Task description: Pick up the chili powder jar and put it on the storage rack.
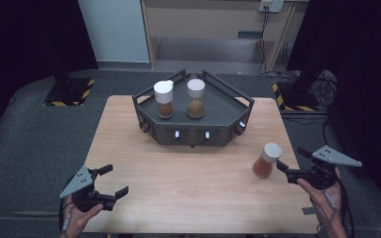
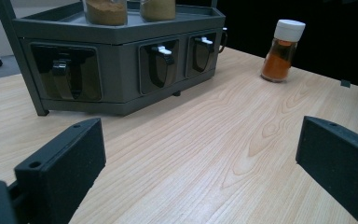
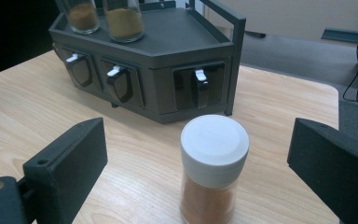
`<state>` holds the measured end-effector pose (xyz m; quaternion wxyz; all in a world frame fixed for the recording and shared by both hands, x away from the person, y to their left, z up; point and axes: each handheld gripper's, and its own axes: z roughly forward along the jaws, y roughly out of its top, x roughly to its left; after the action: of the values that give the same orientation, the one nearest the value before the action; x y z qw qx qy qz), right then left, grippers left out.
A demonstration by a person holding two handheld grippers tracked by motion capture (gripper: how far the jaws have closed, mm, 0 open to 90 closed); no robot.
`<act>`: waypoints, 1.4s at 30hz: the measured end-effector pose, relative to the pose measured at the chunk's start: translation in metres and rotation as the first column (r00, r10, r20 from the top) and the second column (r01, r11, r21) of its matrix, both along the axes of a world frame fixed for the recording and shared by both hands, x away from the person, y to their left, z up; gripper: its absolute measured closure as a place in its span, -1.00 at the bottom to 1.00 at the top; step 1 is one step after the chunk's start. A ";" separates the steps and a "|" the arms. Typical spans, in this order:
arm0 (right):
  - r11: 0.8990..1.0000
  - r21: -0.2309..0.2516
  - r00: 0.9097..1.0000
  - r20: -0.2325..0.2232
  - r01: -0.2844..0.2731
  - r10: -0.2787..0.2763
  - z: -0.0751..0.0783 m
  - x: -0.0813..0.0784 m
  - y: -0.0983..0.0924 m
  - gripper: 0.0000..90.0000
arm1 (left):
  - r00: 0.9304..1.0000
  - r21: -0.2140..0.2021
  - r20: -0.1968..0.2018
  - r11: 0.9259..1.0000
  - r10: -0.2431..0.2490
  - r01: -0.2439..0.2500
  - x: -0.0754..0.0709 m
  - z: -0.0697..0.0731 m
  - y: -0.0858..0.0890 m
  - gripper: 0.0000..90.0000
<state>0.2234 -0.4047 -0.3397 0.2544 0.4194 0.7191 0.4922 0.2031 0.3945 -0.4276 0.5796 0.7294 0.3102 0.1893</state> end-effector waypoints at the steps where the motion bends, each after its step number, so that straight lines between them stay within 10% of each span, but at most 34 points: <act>1: 1.000 0.000 1.000 -0.004 0.002 -0.002 -0.001 0.002 0.000 -0.88 | 1.000 0.001 0.000 1.000 0.000 0.000 0.000 0.000 0.000 -0.99; 42: 0.998 -0.055 0.993 -0.111 0.026 -0.032 -0.038 0.062 0.023 -0.81 | 1.000 0.005 0.003 1.000 0.013 -0.013 -0.001 0.000 -0.001 -0.99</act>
<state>0.2857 -0.3821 -0.3777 0.2322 0.4496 0.7390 0.4447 0.2020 0.3937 -0.4275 0.5769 0.7286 0.3136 0.1948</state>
